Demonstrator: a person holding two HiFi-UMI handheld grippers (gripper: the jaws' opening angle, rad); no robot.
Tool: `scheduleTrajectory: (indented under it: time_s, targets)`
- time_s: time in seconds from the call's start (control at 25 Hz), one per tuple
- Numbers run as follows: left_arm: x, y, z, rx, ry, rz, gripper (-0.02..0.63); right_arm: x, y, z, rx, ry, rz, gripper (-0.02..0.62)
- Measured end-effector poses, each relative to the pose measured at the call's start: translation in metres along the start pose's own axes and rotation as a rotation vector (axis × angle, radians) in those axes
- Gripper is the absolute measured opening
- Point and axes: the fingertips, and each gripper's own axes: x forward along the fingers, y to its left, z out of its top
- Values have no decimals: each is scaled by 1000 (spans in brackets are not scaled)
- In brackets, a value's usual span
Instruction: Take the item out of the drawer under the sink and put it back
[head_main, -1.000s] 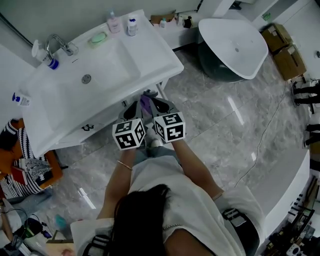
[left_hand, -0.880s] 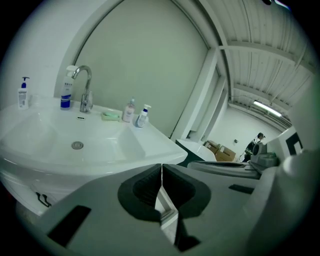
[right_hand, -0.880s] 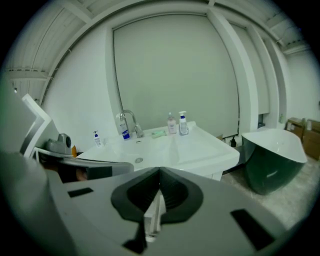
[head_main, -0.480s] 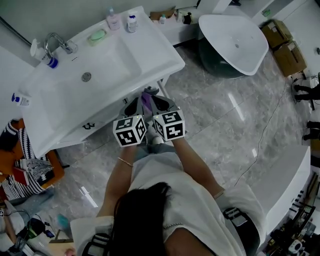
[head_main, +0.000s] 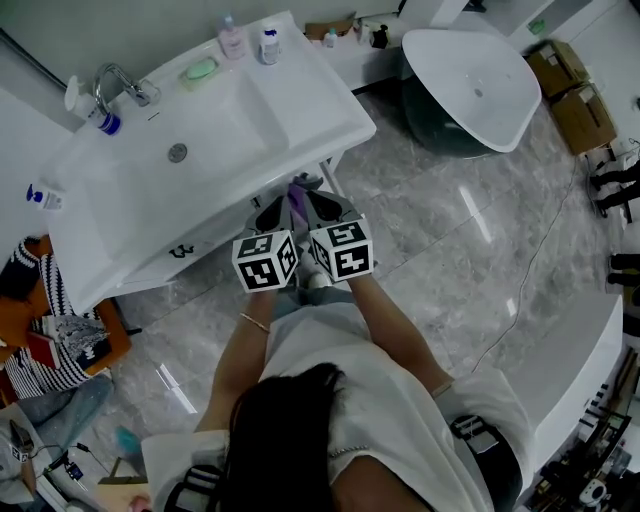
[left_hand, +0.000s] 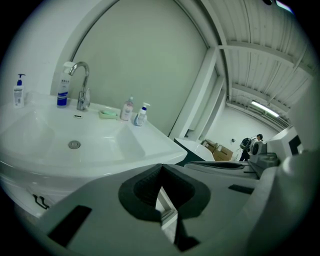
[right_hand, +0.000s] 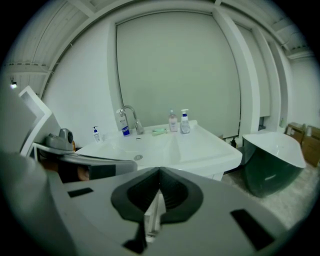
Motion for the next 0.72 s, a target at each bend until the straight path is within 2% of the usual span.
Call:
scheduleTrajectory:
  time_s: [0.32, 0.52, 0.56, 0.6, 0.64, 0.72]
  targets:
    - [0, 10, -8, -4, 20, 19, 3, 4, 2, -2, 11, 1, 1, 15]
    - [2, 17, -19, -8, 48, 44, 3, 10, -1, -18, 20, 59, 14, 20]
    - [3, 19, -22, -10, 57, 49, 3, 13, -1, -23, 33, 75, 24, 48]
    - [5, 22, -25, -12, 67, 53, 3, 16, 0, -28, 44, 91, 33, 121]
    - [7, 25, -29, -14, 78, 58, 3, 20, -1, -32, 51, 107, 39, 161]
    - [11, 30, -38, -21, 102, 67, 3, 25, -3, -41, 57, 137, 38, 176]
